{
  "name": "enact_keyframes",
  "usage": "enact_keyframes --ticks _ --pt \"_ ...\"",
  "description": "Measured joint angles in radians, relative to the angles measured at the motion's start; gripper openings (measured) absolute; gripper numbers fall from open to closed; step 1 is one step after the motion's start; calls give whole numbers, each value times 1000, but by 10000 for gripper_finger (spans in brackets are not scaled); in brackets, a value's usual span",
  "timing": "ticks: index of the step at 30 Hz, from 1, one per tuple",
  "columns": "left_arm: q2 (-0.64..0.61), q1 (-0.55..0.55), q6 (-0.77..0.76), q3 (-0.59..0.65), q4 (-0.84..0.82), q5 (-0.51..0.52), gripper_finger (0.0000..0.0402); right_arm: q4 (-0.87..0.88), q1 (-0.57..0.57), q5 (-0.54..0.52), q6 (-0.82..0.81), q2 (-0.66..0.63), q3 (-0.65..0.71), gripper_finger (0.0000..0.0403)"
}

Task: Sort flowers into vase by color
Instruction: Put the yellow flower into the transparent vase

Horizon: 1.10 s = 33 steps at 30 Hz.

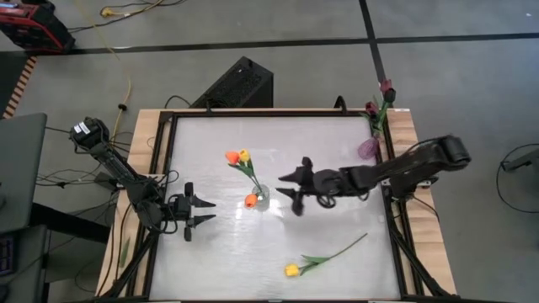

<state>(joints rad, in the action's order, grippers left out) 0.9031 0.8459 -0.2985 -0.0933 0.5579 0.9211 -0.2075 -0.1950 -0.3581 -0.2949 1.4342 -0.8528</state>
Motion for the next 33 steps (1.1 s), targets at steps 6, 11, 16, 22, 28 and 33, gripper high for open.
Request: enact_keyframes --ticks 6,11,16,22,28,33 --pt "0 0 1 0 0 0 149 240 -89 323 -119 -98 0 194" --pt "0 0 1 0 -6 1 149 327 -233 374 -249 -68 0 191" --pt "0 0 -18 0 -32 1 149 434 -345 419 -448 27 -62 191" --pt "0 0 -14 0 -38 9 149 839 -430 514 -483 177 -218 191" --pt "0 0 -21 0 -45 8 149 922 -448 534 -483 272 -255 191" --pt "0 0 -29 0 -55 3 149 925 -448 592 -464 341 -255 191"
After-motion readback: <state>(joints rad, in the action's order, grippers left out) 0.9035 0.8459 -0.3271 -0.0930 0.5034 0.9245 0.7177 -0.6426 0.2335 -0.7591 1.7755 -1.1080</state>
